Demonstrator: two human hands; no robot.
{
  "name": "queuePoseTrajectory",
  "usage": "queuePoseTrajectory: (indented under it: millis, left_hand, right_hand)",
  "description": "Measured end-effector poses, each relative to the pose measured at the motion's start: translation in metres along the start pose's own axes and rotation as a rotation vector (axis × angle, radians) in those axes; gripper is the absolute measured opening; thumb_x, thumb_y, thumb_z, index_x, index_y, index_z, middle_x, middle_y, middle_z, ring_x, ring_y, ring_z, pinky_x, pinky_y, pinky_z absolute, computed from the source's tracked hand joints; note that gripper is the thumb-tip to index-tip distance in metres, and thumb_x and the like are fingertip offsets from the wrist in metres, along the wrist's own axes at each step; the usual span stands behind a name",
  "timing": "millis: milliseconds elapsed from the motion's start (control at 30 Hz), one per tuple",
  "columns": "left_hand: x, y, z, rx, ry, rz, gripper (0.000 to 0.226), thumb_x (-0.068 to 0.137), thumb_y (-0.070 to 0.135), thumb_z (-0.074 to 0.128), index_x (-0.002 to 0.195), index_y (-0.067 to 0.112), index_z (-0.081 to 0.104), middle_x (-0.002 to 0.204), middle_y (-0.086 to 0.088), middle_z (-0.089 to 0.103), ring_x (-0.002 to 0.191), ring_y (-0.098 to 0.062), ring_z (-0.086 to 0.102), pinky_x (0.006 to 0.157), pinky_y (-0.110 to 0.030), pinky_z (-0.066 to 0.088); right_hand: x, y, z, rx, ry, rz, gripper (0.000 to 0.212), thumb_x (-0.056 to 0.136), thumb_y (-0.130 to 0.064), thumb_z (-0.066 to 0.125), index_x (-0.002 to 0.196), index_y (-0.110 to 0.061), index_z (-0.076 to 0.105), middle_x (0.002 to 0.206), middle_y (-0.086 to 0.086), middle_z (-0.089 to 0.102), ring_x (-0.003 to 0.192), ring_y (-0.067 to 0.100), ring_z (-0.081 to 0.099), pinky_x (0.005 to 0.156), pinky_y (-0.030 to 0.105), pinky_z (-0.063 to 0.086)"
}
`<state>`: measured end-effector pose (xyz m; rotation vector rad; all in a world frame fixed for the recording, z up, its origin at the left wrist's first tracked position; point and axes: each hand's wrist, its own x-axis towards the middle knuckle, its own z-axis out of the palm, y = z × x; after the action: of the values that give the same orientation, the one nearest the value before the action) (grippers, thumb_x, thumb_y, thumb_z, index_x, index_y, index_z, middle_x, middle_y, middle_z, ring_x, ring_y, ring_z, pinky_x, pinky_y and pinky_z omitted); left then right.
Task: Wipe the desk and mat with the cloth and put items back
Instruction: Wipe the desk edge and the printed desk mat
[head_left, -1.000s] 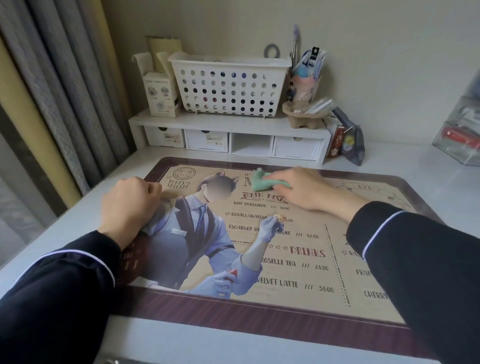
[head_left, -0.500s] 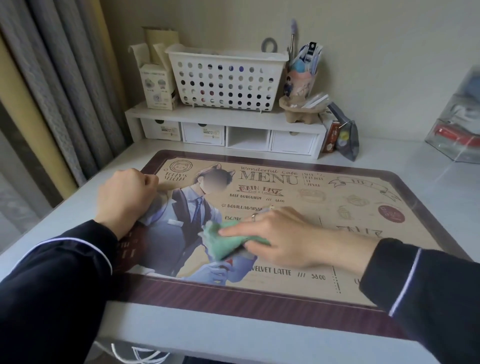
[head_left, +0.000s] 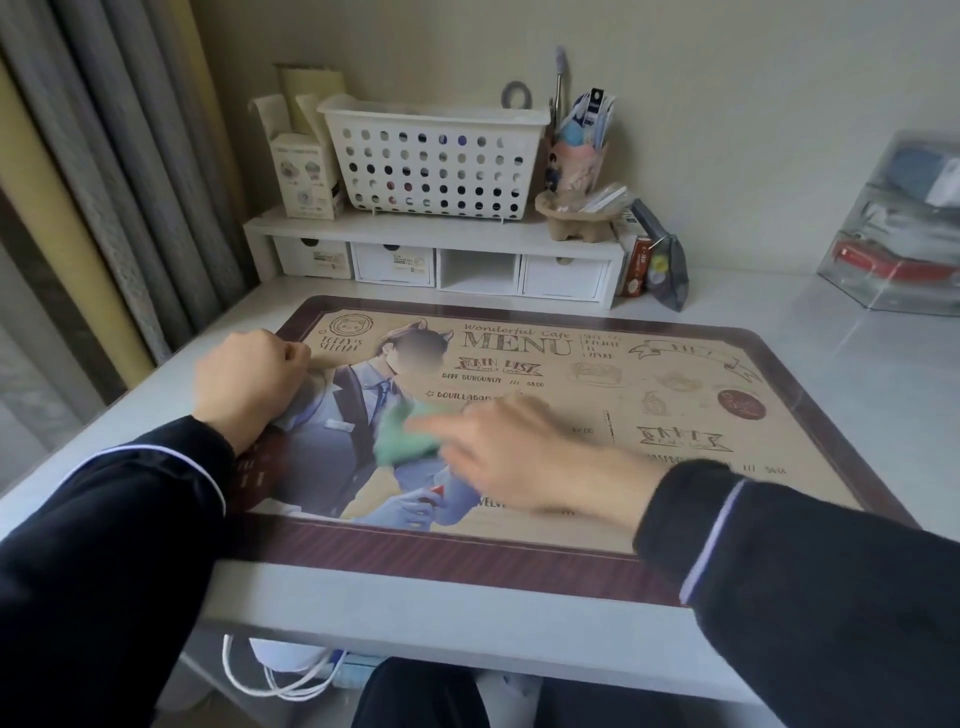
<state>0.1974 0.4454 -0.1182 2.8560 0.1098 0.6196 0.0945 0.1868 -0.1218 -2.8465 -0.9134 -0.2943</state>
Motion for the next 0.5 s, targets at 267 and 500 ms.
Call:
queuePoseTrajectory:
  millis: [267,500]
  left_hand:
    - [-0.022,0.014,-0.013,0.082,-0.165,0.121,0.037,0.091,0.036,0.042,0.064,0.013,0.051,0.071,-0.010,0.050,0.062,-0.029,0.047,0.059,-0.031,0.036]
    - [-0.071,0.058,-0.017,0.059,-0.035,0.276,0.033,0.092,0.038,0.041,0.074,0.012,0.051,0.079,-0.017,0.061,0.077,-0.035,0.057,0.060,-0.032,0.031]
  right_hand:
    - [-0.032,0.135,-0.034,-0.101,0.079,0.787,0.048,0.100,-0.023,0.035,0.133,-0.057,0.039,0.108,0.000,0.065,0.061,0.014,0.051,0.048,0.026,0.037]
    - [0.014,0.034,-0.001,-0.081,0.027,0.470,0.047,0.094,-0.023,0.039,0.133,-0.050,0.043,0.111,0.005,0.066,0.086,0.031,0.059,0.061,0.031,0.036]
